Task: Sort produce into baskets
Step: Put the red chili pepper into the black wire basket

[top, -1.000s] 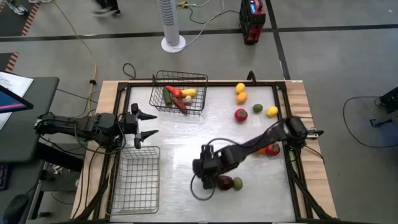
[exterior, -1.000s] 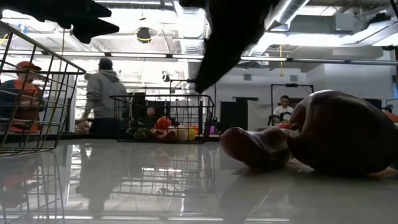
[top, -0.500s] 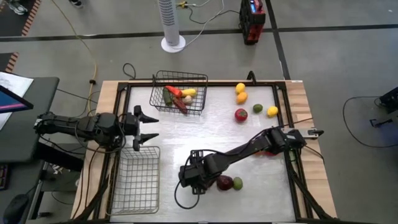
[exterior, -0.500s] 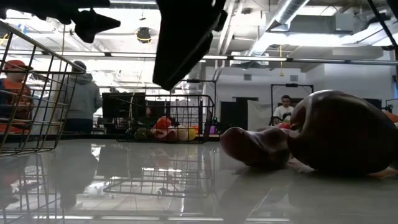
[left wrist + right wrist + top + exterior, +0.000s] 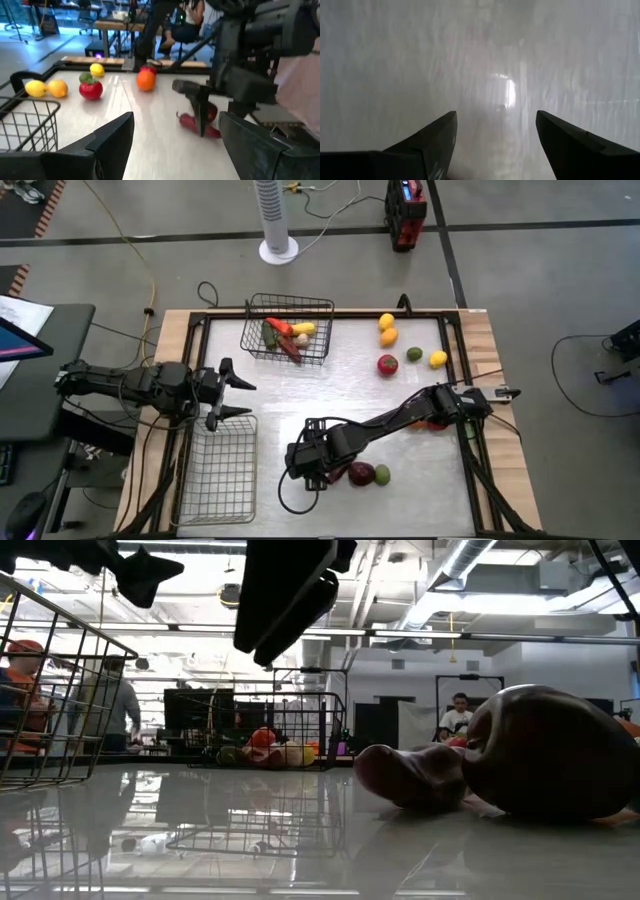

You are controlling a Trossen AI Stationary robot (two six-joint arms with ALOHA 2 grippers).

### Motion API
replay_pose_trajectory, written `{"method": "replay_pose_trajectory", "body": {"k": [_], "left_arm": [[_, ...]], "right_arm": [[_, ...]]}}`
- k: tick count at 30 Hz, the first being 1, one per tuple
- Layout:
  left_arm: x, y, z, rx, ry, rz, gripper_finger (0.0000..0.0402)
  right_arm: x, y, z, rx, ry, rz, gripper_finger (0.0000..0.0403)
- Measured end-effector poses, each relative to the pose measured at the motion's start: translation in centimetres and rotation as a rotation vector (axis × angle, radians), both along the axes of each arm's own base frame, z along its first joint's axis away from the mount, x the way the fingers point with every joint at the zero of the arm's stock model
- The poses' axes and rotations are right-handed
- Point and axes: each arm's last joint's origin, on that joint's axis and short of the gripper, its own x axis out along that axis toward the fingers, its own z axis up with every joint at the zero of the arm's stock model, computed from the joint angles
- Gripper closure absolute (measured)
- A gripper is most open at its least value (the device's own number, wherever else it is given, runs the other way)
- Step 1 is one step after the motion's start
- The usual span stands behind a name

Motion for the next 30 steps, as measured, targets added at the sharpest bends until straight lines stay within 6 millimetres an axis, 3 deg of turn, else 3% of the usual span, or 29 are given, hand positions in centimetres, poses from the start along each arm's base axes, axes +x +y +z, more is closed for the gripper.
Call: {"method": "replay_pose_trajectory", "body": {"k": [6,16,24,30], "left_arm": [[-0.1,0.1,-0.5,0.076,0.042,0.027,0.0123],[0.0,0.3,0.2,0.077,-0.028,0.081,0.0123],[0.0,0.3,0.1,0.07,-0.016,0.086,0.0123],[0.0,0.3,-0.2,0.078,0.021,0.105,0.0123]], "right_arm": [[-0.9,0.9,-0.2,0.01,0.069,0.051,0.0103],[-2.8,3.5,-1.2,-0.038,0.188,0.333,0.0103],[-3.7,3.2,-3.6,-0.075,0.295,0.388,0.0103],[-3.7,2.9,-3.9,-0.07,0.311,0.394,0.0103]]}}
